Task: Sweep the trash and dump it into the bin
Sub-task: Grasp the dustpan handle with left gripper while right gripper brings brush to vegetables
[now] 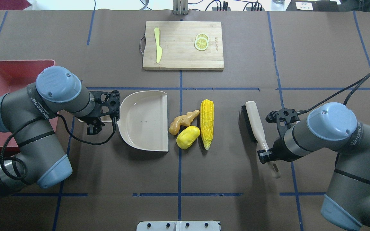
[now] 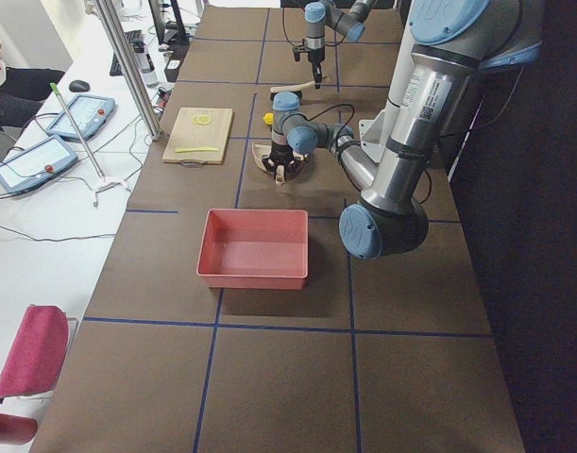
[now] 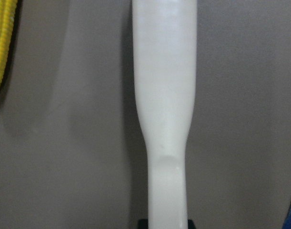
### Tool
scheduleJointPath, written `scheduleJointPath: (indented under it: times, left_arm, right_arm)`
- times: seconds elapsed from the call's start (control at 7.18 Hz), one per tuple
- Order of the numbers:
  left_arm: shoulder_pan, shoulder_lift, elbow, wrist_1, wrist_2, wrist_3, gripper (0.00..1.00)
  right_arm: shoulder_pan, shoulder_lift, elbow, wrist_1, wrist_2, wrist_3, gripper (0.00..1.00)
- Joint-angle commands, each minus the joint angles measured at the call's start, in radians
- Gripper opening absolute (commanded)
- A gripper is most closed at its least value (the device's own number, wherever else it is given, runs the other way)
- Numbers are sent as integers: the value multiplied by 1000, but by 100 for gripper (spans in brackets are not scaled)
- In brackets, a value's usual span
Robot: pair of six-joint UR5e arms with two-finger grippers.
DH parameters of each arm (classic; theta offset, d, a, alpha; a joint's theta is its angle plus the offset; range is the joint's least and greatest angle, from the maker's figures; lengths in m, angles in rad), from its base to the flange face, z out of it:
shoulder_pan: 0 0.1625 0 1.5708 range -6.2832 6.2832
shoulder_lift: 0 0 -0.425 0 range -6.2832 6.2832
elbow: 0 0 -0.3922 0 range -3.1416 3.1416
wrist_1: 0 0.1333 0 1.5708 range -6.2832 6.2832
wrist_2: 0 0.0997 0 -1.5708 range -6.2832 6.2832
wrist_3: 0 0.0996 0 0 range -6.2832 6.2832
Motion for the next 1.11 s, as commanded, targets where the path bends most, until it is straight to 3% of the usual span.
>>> scheduleJointPath:
  times: [0.0, 0.42, 0.7, 0.98]
  left_arm:
    - [0, -3, -4, -1, 1, 1, 13]
    - [20, -17, 1, 1, 3, -4, 13]
    - [23, -20, 4, 1, 3, -8, 13]
    - [34, -40, 10, 1, 23, -15, 13]
  right_arm:
    - [-36, 21, 3, -2, -18, 61, 0]
    - [-103, 70, 3, -17, -18, 161, 0]
    - [-142, 172, 3, -153, -31, 183, 0]
    - [-168, 196, -7, -161, -48, 183, 0]
